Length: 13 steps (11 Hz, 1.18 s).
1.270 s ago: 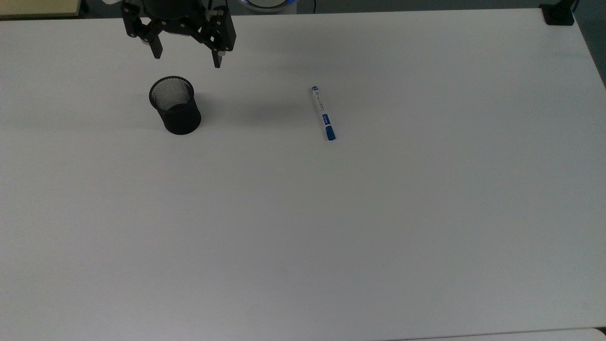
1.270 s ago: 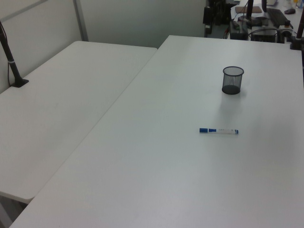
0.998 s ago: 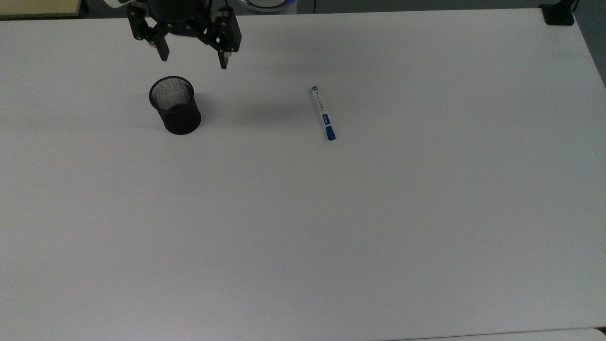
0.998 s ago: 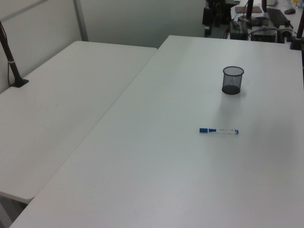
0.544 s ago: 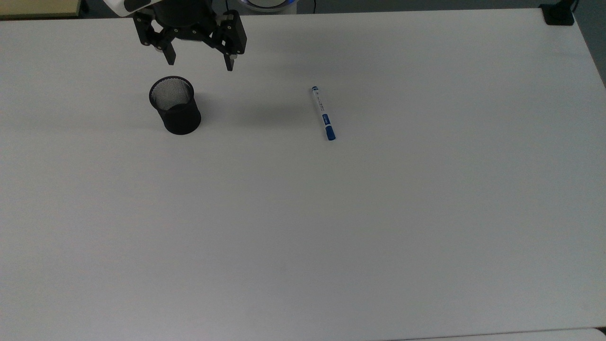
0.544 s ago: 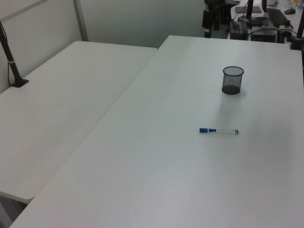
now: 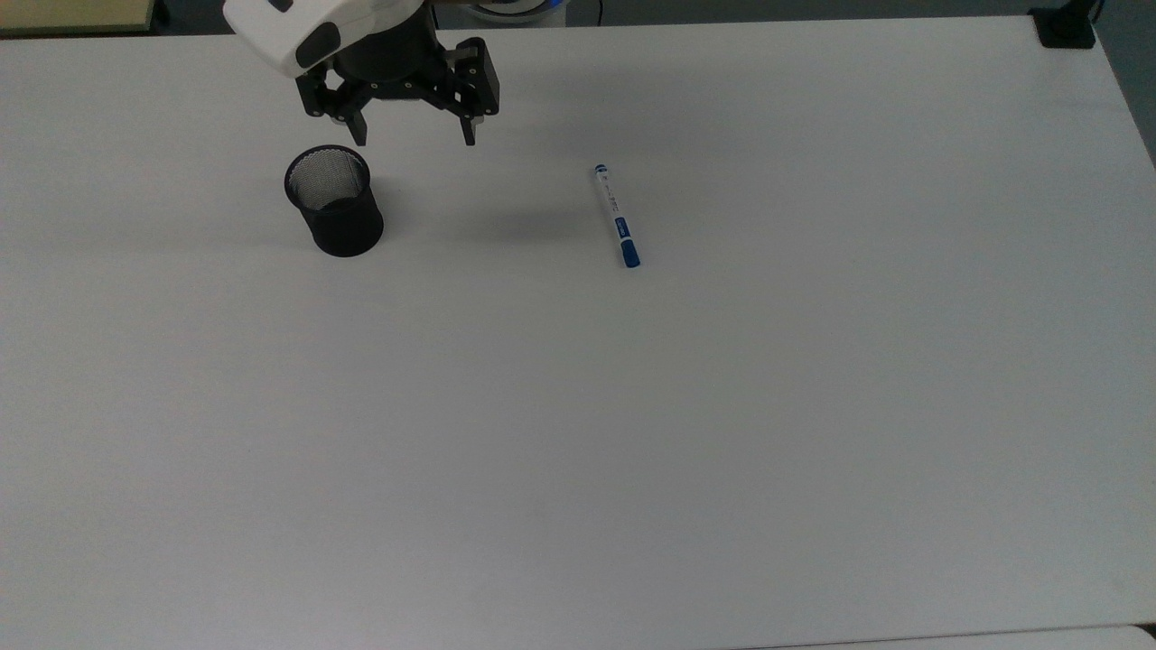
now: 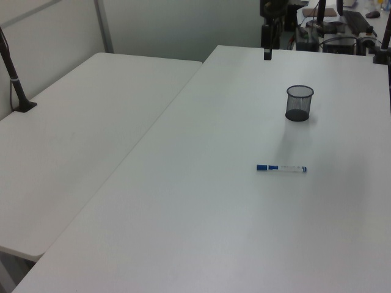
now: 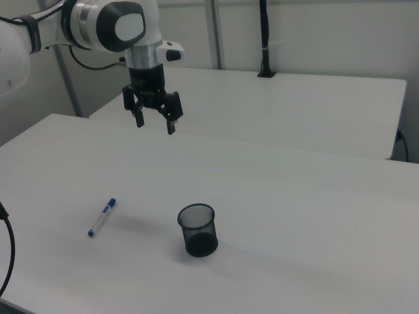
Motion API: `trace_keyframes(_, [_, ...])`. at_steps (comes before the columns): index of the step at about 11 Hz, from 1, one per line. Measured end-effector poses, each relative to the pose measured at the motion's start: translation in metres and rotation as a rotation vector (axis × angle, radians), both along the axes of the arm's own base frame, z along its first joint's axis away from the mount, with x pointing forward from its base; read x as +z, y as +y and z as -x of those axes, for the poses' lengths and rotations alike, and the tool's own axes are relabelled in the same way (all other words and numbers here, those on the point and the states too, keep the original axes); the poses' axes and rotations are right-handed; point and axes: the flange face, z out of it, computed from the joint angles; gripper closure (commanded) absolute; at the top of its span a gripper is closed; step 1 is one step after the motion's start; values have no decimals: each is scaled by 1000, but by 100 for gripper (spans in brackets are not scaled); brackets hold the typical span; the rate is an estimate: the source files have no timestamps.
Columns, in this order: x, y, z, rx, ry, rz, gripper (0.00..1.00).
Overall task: Insert the marker
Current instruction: 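Move the open gripper over to the white-and-blue marker, then lower the gripper and close it around the marker's middle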
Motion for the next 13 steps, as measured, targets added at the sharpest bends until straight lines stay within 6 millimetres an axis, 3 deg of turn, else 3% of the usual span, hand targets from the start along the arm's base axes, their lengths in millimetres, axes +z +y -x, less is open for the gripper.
trace_keyframes(4, [-23,25,-4,60,40,-7,0])
trace_keyframes(6, [-35,42,-6,113,61,-12,5])
trace_keyframes(10, [-86,130,7,325,160,-18,14])
trace_keyframes(13, [-144,166,9,379,258,-6,24])
